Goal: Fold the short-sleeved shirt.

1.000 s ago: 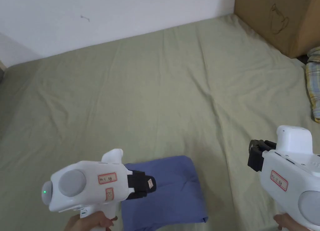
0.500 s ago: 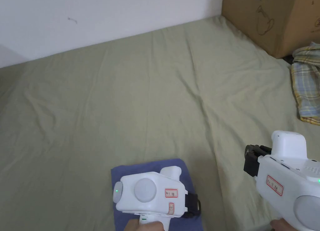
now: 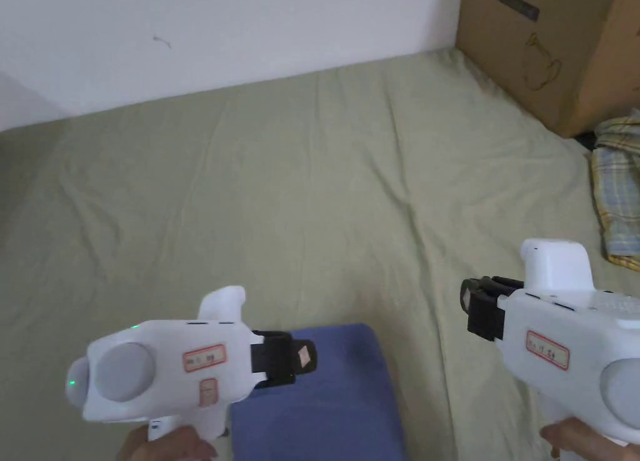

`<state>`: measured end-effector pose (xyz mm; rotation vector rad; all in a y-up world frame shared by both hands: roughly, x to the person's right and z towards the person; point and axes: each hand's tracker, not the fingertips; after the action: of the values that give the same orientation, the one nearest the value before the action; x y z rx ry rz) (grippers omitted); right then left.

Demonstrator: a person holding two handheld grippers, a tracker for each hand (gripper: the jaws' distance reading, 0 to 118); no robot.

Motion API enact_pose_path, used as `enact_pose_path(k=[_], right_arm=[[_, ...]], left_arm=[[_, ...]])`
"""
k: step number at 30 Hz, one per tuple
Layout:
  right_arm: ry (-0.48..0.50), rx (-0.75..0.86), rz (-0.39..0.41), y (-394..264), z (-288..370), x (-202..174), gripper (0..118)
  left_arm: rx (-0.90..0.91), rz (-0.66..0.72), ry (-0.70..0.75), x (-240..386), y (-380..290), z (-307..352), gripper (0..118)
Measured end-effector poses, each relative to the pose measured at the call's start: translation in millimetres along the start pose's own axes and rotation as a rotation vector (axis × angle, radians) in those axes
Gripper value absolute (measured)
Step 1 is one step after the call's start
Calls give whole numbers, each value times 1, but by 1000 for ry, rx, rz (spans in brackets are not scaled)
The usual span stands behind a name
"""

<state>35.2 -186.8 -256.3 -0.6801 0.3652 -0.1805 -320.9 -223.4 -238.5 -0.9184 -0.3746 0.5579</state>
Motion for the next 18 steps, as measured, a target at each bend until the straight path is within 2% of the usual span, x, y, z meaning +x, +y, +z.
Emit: enact_pose_path(k=[4,6,8,9,11,13,16,18], right_arm=[[187,-163,-39,13,-30,-26,1],[185,-258,-10,11,-51,-44,1],[180,-347,89,1,-77,-63,1],[185,-380,104,-5,-89,-69,1],[225,-486,86,-20,-116,-78,1],[200,-583,55,-33,-135,-84,1],[156,-650,66,-50,-158,-85,1],[166,-669,1,-54,-165,-81,1]], left_arm=[[101,99,31,-54,-10,46,0],[118,155,50,-73,-24,57,0],[125,214,34,-94,-40,63,0],[126,250,28,-102,-48,64,0],[128,305,4,-114,-61,61,0],[117,345,-11,-124,-71,56,0],[104,372,-38,-145,-77,47,1],[83,379,-85,-152,-78,41,2]])
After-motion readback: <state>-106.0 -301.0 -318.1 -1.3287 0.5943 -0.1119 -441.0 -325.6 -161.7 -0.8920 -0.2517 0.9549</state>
